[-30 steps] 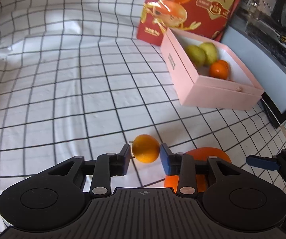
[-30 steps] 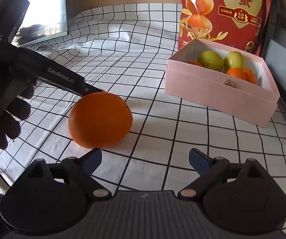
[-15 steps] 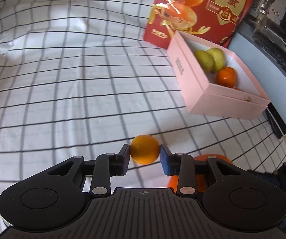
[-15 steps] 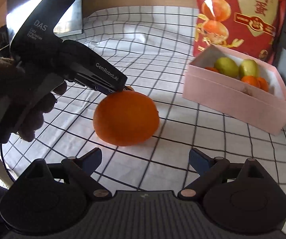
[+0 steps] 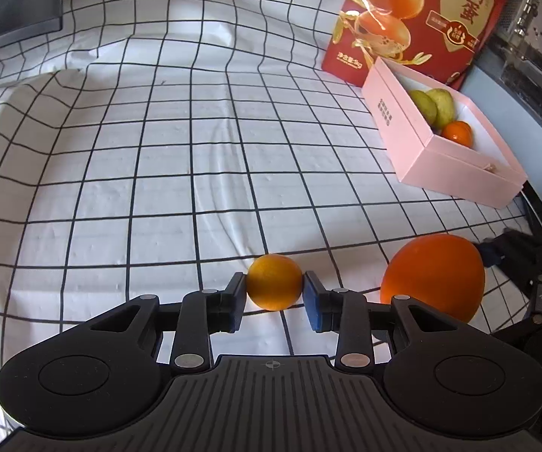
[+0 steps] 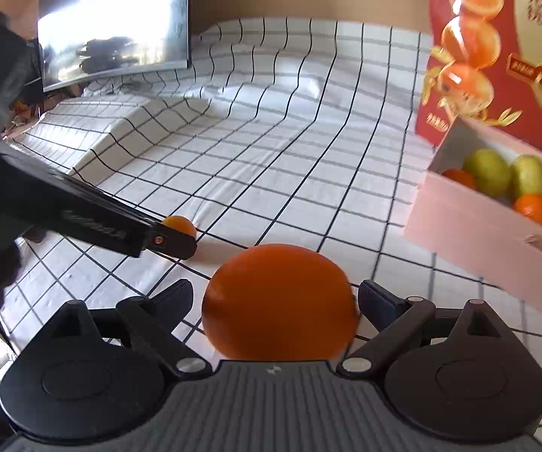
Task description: Organize fruits
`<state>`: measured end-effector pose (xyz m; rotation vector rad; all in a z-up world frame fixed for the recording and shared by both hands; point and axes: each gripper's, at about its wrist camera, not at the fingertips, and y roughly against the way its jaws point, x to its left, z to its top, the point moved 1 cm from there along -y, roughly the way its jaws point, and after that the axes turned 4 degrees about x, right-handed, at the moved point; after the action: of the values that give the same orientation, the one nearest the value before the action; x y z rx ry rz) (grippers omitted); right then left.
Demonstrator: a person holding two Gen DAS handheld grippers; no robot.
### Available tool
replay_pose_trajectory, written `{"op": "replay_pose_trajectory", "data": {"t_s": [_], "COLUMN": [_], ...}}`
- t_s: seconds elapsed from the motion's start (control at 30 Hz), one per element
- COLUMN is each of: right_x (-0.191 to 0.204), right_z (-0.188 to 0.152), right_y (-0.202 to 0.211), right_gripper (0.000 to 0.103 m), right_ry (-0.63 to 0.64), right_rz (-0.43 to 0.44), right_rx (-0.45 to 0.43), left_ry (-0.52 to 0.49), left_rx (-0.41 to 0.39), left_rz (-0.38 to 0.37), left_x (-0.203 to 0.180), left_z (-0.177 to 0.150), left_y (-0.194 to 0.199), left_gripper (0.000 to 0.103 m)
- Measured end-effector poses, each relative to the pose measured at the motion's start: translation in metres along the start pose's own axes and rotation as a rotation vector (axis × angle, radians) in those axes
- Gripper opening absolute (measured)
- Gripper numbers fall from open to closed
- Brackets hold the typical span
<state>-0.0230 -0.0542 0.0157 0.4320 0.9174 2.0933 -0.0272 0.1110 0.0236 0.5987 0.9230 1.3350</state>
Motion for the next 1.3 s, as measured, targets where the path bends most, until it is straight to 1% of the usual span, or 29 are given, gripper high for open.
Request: {"op": "replay_pose_trajectory", "data": {"t_s": [0.07,0.2,0.23,0.37,0.5,0.57,0.6,0.7,0.77,0.93,1.13,1.3], "right_x": [-0.002,-0.015,-0.019,-0.035,-0.056,-0.063,-0.065,-0.064,-0.061,-0.057,-0.058,-0.057], "right_z": [-0.001,-0.006,-0.009,-0.023,-0.041,-0.048,-0.050,-0.055,-0.056,-0.053,-0.053,-0.054], "right_y": [-0.001,0.008,0.011,0.029,0.041,0.047,0.049,0.052,0.052,0.048,0.047,0.046], "right_gripper": [0.083,0.082,0.082,0.082,0.082,0.082,0.082,0.082,0.082,0.083,0.083,0.083], "right_ry": [-0.001,-0.063,-0.079,-0.117,-0.160,-0.192,-0.202,-0.206,-0.193,-0.159,-0.173,-0.173], "right_rz": [-0.006,0.040,0.036,-0.050,-0.134,-0.142,-0.147,-0.159,-0.173,-0.196,-0.196,-0.206], "right_rx": [0.010,0.040,0.043,0.031,0.044,0.040,0.039,0.028,0.022,0.014,0.000,-0.011], "left_ry": [-0.018,-0.033,-0.033,-0.039,-0.035,-0.050,-0.074,-0.155,-0.179,-0.187,-0.190,-0.237], "left_rx": [-0.007,0.000,0.005,0.001,0.006,0.014,0.018,0.042,0.056,0.056,0.055,0.048], "left_rz": [0.019,0.026,0.023,0.030,0.019,-0.023,-0.048,-0.076,-0.078,-0.063,-0.054,-0.039], "left_x": [-0.004,-0.008,-0.009,-0.011,-0.015,-0.022,-0.028,-0.048,-0.057,-0.063,-0.067,-0.078], "left_z": [0.001,0.003,0.003,0.006,0.011,0.011,0.009,0.003,0.000,0.001,0.007,0.016], "left_y": [-0.001,-0.006,-0.008,-0.013,-0.016,-0.015,-0.013,-0.015,-0.018,-0.021,-0.027,-0.036], "left_gripper": [0.037,0.038,0.038,0.038,0.038,0.037,0.037,0.037,0.038,0.038,0.038,0.037]}}
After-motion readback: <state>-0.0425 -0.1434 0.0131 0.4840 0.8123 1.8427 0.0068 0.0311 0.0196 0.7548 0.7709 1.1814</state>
